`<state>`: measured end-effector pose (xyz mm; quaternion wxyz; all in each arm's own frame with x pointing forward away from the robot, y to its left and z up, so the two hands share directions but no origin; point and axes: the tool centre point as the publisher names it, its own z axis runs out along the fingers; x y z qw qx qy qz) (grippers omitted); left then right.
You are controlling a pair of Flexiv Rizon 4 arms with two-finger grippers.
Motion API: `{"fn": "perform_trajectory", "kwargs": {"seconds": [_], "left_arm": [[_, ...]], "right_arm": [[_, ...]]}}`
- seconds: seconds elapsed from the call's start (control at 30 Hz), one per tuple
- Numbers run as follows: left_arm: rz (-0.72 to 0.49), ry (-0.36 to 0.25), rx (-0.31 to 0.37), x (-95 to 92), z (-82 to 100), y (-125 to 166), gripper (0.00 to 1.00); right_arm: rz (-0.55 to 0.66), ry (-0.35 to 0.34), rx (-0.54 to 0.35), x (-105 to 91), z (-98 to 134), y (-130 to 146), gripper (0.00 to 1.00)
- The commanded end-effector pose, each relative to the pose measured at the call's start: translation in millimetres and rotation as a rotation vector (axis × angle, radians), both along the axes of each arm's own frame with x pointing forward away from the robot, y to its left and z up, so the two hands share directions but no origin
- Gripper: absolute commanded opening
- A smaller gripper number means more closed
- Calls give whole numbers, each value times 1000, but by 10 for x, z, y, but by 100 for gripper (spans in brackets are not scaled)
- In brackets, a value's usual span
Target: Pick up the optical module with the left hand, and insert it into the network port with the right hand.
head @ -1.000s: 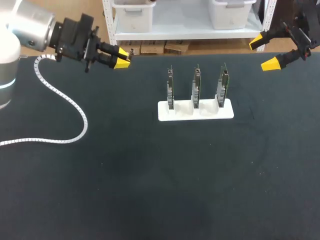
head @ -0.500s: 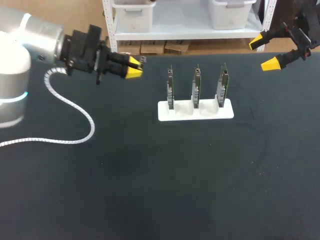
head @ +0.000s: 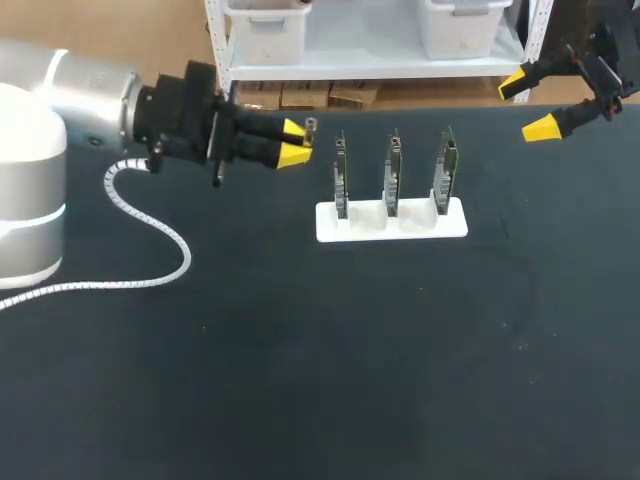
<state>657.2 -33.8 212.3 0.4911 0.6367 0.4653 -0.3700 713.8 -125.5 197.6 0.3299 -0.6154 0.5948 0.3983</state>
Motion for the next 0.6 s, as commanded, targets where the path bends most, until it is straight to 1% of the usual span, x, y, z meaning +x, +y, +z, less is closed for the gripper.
{"fn": "perform_trajectory", "kwargs": {"seconds": [0.03, 0.1, 0.13, 0.2, 0.23, 0.3, 0.43, 0.53, 0.6], "left_arm": [[196, -76, -50, 5, 132, -201, 0], [165, -95, -64, 79, 161, -280, 0], [145, -108, -109, 122, 170, -304, 0], [125, -127, -140, 216, 192, -332, 0], [113, -135, -175, 267, 201, -349, 0], [66, -136, -179, 373, 212, -416, 0], [-8, -113, -185, 572, 214, -574, 0], [-68, -83, -164, 665, 235, -692, 0], [-101, -51, -143, 694, 238, -755, 0]], "right_arm": [[0, 0, 0, 5, -1, 2, 100], [0, 0, 0, 5, -1, 2, 100], [0, 0, 0, 5, -1, 2, 100], [0, 0, 0, 5, -1, 2, 100], [0, 0, 0, 5, -1, 2, 100], [0, 0, 0, 5, -1, 2, 100], [0, 0, 0, 5, -1, 2, 100], [0, 0, 0, 5, -1, 2, 100], [0, 0, 0, 5, -1, 2, 100]]}}
